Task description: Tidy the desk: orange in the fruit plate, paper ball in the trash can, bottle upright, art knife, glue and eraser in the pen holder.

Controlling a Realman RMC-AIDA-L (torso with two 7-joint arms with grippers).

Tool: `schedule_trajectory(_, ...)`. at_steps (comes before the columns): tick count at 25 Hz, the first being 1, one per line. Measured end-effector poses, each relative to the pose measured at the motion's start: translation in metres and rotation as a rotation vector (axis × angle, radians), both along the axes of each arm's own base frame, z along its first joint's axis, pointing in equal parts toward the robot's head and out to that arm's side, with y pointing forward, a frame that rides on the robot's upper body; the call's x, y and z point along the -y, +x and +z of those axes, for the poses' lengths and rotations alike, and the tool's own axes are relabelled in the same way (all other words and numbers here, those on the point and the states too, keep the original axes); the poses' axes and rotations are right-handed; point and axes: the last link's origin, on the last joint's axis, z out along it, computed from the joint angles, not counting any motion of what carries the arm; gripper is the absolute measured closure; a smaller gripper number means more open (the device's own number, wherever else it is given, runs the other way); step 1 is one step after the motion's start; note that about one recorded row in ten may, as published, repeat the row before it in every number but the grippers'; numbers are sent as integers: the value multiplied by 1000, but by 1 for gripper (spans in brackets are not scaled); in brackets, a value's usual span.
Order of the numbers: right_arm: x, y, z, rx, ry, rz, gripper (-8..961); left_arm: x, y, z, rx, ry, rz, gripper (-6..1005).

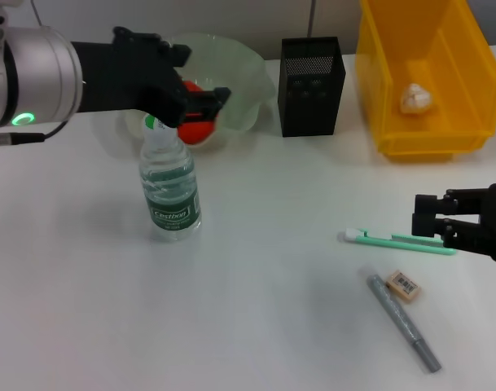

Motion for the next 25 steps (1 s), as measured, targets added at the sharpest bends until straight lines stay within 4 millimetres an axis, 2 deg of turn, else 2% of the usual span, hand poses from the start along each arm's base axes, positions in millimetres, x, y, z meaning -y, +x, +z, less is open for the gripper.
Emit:
schedule_trajectory(2, 0, 3, 0, -10, 3, -5, 601, 0, 0, 0, 0, 0, 0, 344)
schedule_trajectory(4, 0, 5, 1, -15, 9, -12, 601, 14, 9, -2, 85, -79, -85, 353)
schedule_trajectory(9, 3, 9, 0, -12, 17, -24, 608, 26, 14, 1, 157, -139, -163, 375)
schedule_trajectory(14, 5, 11, -2, -25, 9, -35, 631, 36, 15, 8, 227, -198, -215, 570)
schedule_trajectory(18, 7, 10, -2, -30, 2, -31, 629, 41, 5, 7, 260, -253, -259, 713)
schedule_trajectory(19, 7, 10, -2, -31, -1, -28, 628, 41, -7, 3, 276, -283, -269, 748)
schedule_trajectory(20, 8, 9, -3, -33, -5, -27, 628, 41, -9, 3, 279, -287, -270, 783)
schedule_trajectory(25, 10, 8, -2, -40, -24, -21, 626, 36, -32, 2, 323, -307, -256, 870)
